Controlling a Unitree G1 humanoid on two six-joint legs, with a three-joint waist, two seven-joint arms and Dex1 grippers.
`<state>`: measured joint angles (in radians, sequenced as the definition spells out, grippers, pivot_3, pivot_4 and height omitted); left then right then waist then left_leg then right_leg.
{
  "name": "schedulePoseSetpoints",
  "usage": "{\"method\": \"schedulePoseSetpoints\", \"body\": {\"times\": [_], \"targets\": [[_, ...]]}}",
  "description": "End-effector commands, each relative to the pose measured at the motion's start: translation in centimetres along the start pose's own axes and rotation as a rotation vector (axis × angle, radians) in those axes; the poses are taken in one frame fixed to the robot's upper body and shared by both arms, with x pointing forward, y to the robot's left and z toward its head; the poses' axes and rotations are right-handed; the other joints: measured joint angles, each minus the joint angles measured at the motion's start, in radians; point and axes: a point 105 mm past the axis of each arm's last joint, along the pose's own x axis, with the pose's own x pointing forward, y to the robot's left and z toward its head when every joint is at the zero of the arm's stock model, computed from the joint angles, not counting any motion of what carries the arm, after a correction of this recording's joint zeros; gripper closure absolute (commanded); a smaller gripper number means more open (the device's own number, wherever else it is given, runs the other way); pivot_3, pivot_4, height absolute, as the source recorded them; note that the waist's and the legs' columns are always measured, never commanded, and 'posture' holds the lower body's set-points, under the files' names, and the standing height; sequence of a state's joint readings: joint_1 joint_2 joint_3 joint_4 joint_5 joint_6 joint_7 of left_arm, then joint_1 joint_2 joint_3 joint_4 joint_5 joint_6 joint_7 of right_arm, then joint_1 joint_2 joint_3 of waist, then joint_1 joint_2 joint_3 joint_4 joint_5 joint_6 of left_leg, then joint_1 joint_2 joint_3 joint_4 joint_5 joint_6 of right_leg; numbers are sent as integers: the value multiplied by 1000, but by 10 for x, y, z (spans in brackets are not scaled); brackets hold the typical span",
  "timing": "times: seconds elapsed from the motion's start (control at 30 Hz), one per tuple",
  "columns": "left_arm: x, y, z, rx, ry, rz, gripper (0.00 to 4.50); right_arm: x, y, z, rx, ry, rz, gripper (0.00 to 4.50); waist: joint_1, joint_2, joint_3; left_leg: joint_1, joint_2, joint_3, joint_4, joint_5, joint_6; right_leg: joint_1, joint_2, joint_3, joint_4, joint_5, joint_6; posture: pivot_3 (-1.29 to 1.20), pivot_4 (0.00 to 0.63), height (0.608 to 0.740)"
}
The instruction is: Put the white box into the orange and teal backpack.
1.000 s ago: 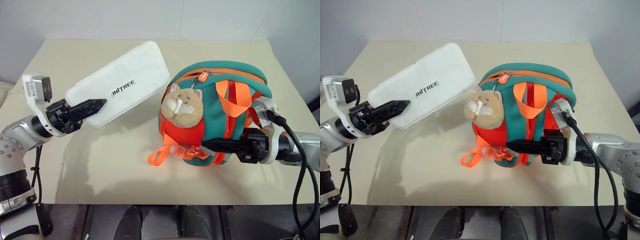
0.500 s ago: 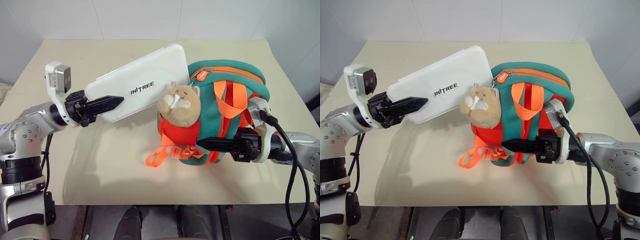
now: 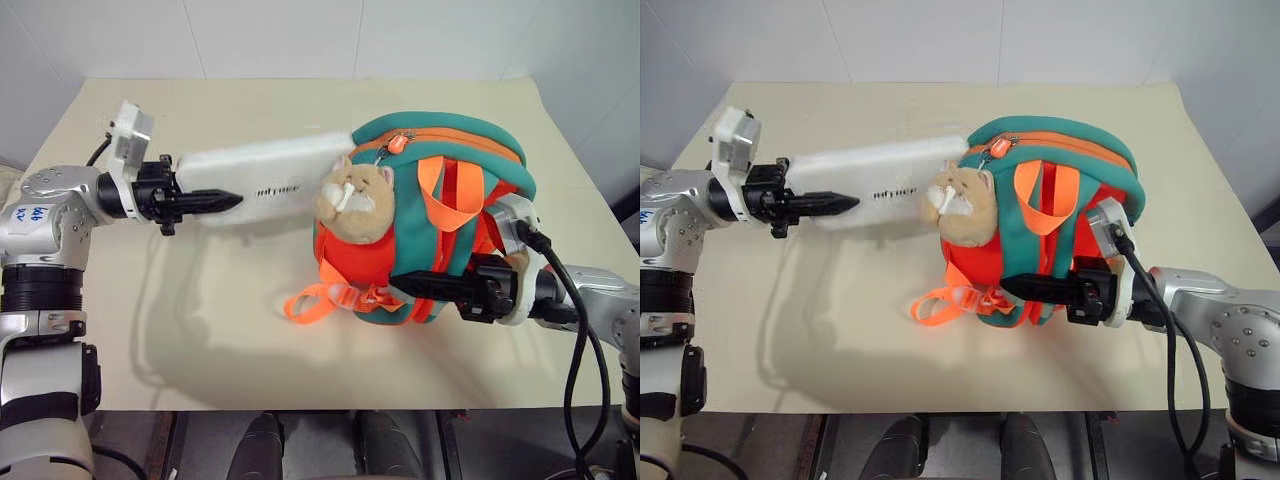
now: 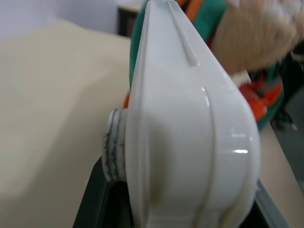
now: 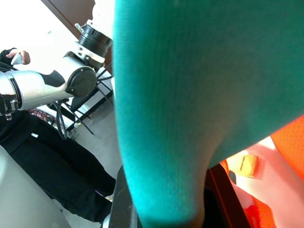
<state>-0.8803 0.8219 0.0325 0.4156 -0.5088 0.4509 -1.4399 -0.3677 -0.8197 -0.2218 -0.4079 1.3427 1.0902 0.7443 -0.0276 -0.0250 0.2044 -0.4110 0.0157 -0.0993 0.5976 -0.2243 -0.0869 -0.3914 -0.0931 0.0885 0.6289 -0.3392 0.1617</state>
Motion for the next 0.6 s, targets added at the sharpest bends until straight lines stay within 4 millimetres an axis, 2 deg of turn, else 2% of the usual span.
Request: {"method": "schedulePoseSetpoints", "body": {"times": [0.03,0.13,0.3,0.37,0.43,0.53,0.6], "targets": [[-1,-3,2,90,114,-69,3208,2,7,5,-38,-22,24,4453,0,0,0,0,0,0,0,0,0,0,0,0,0,0,0,0,150,740],[7,1,4,132,149,-103,3208,3,7,5,-38,-25,25,4453,1,0,0,0,0,0,0,0,0,0,0,0,1,0,0,0,150,740],[49,8,21,215,181,-164,3208,7,7,6,-40,-30,30,4453,6,-1,0,-1,-1,-1,4,0,1,1,0,0,1,1,1,0,150,740],[68,9,20,207,235,-194,3208,9,6,6,-41,-33,34,4453,3,-1,1,-2,-1,-1,5,0,1,1,0,0,1,1,2,0,150,740],[86,3,20,215,255,-253,3208,12,6,6,-43,-35,38,4453,2,-1,1,-3,-1,-1,6,0,1,1,0,0,1,1,2,0,150,740],[113,-7,30,206,219,-331,3208,16,6,6,-48,-41,46,4453,-1,-1,1,-3,-1,-1,6,0,1,0,0,0,1,1,2,0,150,740],[125,-11,32,223,219,-359,3208,17,5,6,-51,-43,49,4453,-3,-1,1,-3,0,-1,6,0,1,-1,1,0,2,1,2,0,150,740]]}}
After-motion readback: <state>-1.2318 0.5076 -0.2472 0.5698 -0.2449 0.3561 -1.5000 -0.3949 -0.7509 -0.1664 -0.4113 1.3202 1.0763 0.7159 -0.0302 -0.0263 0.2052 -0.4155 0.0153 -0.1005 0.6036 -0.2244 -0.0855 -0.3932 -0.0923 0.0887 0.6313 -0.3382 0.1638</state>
